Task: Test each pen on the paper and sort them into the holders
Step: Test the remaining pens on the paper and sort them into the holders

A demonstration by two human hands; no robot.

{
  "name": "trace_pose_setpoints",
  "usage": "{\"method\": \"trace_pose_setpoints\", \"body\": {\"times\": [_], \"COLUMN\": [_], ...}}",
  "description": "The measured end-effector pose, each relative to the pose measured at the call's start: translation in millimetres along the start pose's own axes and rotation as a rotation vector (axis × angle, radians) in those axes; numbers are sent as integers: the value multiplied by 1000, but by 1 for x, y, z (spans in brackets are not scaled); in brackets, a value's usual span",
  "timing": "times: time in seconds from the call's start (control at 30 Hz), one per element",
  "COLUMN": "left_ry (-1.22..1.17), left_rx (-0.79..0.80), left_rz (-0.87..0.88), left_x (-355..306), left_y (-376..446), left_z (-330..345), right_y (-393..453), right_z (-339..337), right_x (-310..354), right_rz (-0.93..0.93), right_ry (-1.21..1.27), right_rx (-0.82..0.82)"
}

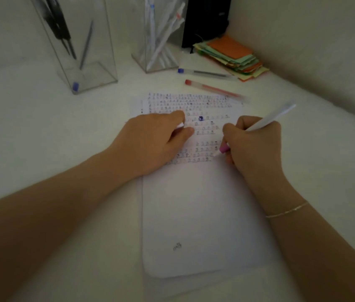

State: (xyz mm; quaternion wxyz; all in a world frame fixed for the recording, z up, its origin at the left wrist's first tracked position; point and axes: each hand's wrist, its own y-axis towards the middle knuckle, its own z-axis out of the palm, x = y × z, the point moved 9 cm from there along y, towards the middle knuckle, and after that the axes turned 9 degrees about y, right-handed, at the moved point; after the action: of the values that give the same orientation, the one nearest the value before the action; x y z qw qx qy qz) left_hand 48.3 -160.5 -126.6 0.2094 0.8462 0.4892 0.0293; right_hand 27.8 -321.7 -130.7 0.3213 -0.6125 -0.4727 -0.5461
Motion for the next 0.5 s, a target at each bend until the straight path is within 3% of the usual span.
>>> {"method": "trace_pose_setpoints", "body": {"times": [0.27, 0.5], "left_ry": [15, 16], "left_rx": [-14, -6], "left_rz": [0, -4], "left_x": [1, 2], "left_y": [0, 0], "left_z": [1, 2], "right_y": [1, 0], "right_z": [0, 2], "right_x": [7, 8], "right_rz": [-134, -127], "right_ry": [-173, -155], "right_rx": [-41, -5]}}
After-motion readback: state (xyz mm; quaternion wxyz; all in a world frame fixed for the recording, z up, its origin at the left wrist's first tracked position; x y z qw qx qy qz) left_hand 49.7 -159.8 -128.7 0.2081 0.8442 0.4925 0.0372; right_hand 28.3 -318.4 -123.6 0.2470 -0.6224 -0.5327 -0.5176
